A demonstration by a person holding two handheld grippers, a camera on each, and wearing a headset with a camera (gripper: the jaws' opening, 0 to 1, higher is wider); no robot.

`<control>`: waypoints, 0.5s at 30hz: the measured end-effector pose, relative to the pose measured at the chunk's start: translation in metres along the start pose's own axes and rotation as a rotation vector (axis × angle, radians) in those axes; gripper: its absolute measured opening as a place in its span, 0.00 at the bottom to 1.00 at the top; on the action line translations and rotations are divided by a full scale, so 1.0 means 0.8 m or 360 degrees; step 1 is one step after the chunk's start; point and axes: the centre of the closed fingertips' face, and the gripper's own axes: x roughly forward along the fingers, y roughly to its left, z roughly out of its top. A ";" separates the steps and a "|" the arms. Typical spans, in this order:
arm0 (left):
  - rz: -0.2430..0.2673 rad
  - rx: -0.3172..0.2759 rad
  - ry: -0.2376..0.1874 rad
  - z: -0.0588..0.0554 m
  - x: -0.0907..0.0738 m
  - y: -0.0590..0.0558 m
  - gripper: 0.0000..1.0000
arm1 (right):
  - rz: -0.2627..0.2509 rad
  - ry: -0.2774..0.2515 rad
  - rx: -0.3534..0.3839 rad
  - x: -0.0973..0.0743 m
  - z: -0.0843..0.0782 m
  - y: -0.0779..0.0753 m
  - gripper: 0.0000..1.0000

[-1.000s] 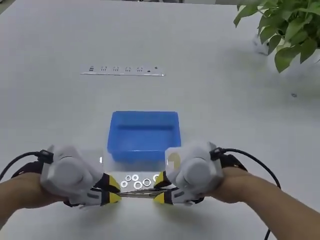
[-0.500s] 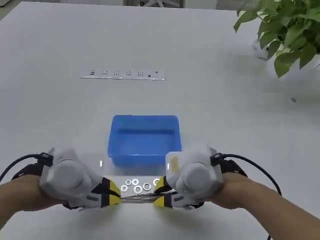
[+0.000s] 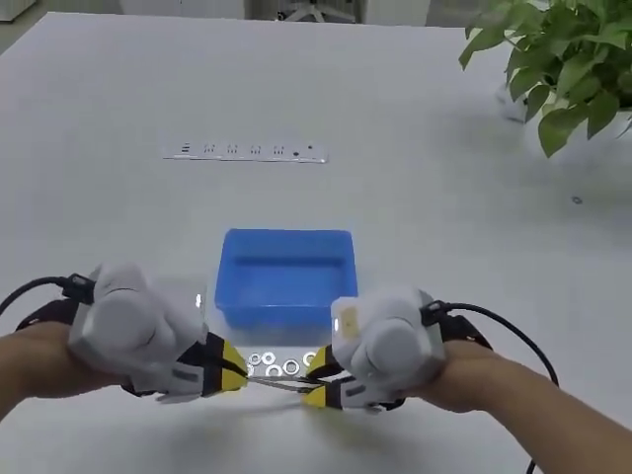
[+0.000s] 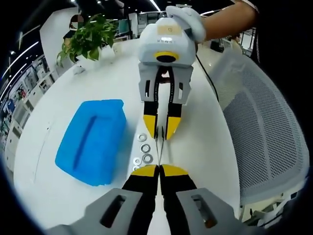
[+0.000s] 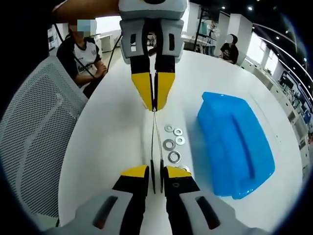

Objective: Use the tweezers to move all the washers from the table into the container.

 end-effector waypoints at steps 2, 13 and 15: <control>-0.0001 -0.0002 -0.0013 0.008 -0.003 0.000 0.06 | -0.0003 0.0000 -0.0001 0.000 0.000 0.001 0.14; 0.0001 0.0079 -0.0075 0.044 -0.016 0.001 0.06 | -0.0054 -0.0041 0.0013 -0.007 0.006 -0.002 0.12; 0.0009 0.0098 -0.0076 0.048 -0.019 0.003 0.06 | -0.0075 -0.0058 0.0009 -0.009 0.010 -0.006 0.12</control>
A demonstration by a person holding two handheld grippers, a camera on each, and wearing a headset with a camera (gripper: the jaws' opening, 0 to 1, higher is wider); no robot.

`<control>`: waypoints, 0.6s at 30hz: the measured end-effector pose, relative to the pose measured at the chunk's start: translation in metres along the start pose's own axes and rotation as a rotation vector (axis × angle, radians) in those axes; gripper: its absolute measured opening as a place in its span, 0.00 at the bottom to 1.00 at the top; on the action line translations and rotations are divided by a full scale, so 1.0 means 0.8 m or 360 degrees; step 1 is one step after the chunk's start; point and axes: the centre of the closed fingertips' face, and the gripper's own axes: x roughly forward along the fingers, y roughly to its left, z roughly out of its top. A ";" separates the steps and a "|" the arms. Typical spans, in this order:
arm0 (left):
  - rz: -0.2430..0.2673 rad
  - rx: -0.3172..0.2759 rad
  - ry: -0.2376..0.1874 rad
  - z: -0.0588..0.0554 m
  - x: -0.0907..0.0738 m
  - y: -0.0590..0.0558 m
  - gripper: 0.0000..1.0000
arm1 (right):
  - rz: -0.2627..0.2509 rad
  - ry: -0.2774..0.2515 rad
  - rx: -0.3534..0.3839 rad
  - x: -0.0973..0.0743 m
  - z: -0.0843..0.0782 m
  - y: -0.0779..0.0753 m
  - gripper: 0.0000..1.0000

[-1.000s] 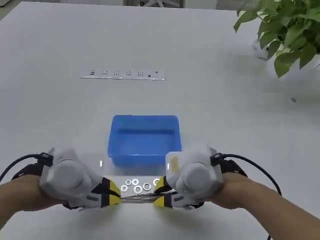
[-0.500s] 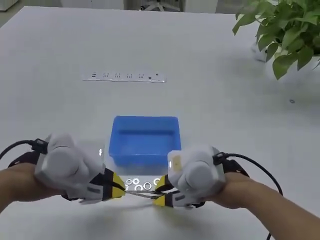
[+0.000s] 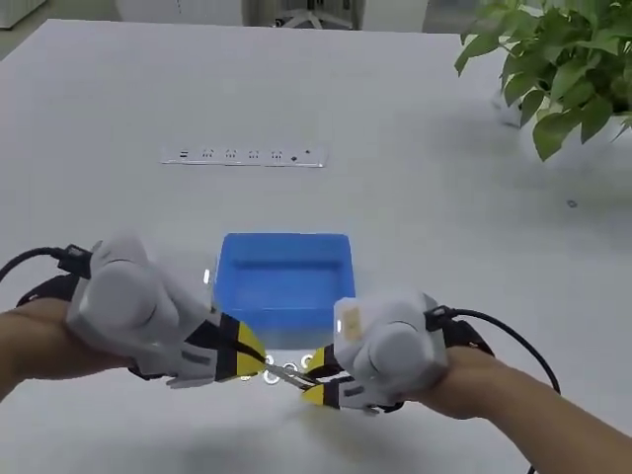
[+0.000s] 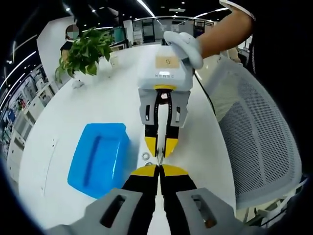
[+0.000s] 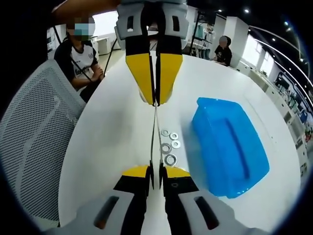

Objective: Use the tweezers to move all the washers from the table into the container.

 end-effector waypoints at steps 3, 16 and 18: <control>0.0017 0.0024 0.0004 0.004 -0.004 0.004 0.06 | -0.0023 -0.0025 0.0005 -0.002 0.004 -0.005 0.12; 0.0050 0.0075 0.0011 0.012 -0.007 0.019 0.06 | -0.0085 -0.0060 -0.0009 0.002 0.011 -0.022 0.13; 0.0052 0.0084 0.0010 0.015 -0.006 0.022 0.06 | -0.0093 -0.0067 -0.0002 0.003 0.011 -0.025 0.13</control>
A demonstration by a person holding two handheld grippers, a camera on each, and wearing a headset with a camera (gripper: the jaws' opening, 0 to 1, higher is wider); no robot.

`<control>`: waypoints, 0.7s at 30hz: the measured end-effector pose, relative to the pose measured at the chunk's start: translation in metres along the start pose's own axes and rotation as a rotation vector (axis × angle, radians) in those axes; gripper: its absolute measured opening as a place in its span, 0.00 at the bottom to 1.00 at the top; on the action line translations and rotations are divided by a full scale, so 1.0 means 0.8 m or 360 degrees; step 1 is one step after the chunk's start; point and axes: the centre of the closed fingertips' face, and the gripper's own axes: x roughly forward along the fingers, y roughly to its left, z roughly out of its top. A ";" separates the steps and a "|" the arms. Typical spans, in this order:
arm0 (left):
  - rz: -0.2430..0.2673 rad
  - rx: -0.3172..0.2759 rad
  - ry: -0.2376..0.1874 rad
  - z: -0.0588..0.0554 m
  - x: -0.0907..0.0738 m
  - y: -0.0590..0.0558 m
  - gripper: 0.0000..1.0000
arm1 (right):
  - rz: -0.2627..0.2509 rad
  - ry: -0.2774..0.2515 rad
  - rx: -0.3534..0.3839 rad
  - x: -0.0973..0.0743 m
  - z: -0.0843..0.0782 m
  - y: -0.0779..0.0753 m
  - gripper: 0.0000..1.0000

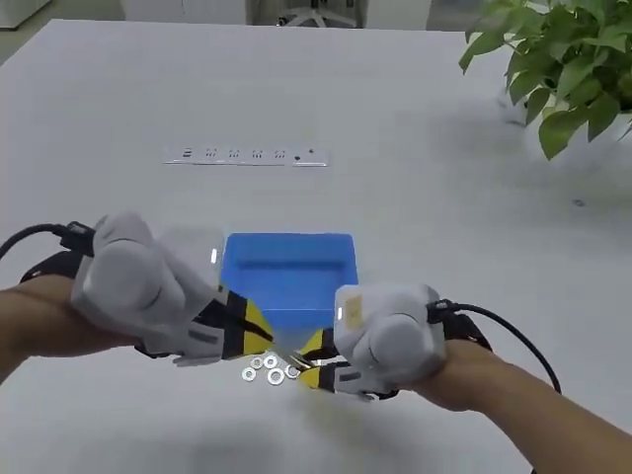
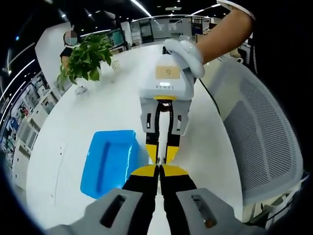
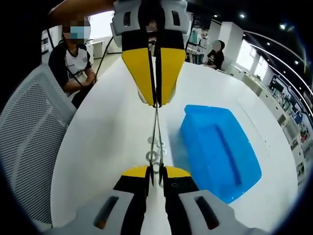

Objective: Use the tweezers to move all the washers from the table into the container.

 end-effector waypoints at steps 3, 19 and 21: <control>-0.0005 0.0009 -0.0001 0.002 0.002 0.003 0.06 | -0.0011 -0.0003 0.0007 0.000 0.000 -0.003 0.13; -0.0023 0.0054 -0.0009 0.021 0.018 0.022 0.07 | -0.0040 -0.0003 0.0053 0.002 -0.007 -0.010 0.16; -0.0027 0.0069 -0.0010 0.025 0.021 0.027 0.07 | -0.0046 -0.0006 0.0068 0.001 -0.008 -0.010 0.17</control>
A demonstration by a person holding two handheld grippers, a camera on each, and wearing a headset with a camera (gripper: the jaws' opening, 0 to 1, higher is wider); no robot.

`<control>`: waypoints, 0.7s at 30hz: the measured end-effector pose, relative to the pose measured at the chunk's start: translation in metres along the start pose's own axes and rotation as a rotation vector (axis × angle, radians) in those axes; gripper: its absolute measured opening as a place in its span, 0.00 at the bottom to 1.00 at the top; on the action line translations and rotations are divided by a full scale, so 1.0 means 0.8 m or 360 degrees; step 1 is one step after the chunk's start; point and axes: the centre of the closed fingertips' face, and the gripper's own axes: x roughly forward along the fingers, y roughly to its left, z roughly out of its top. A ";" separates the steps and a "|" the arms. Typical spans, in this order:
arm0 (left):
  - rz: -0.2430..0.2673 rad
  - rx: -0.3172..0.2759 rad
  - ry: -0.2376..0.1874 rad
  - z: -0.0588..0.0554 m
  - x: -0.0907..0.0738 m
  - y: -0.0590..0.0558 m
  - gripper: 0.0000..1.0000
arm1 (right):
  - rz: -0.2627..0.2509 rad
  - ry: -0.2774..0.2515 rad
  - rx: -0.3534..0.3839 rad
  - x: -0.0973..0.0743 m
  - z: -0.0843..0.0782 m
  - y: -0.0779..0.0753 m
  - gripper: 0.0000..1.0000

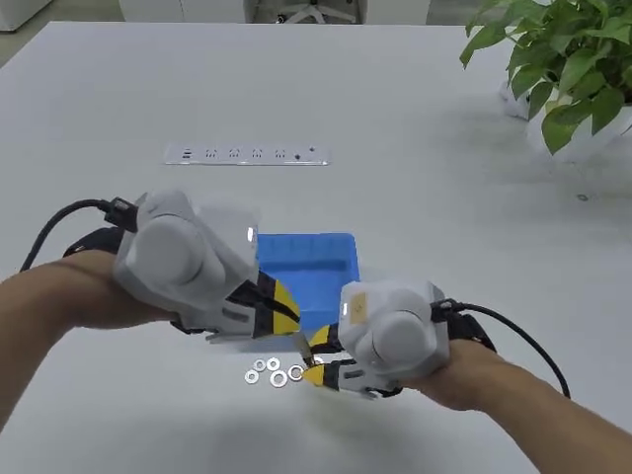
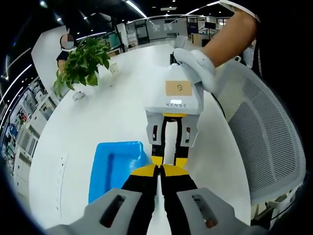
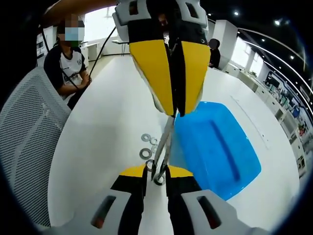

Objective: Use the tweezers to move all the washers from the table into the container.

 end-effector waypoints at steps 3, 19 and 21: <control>-0.0022 0.0020 -0.0012 0.006 0.004 0.002 0.07 | -0.0010 -0.0012 0.0022 -0.004 -0.002 -0.002 0.17; -0.0109 0.0066 -0.0050 0.020 0.017 -0.005 0.07 | -0.0023 -0.0117 0.0156 -0.011 0.005 -0.007 0.13; -0.0113 0.0069 -0.0051 0.020 0.017 -0.005 0.07 | -0.0023 -0.0118 0.0173 -0.011 0.005 -0.007 0.13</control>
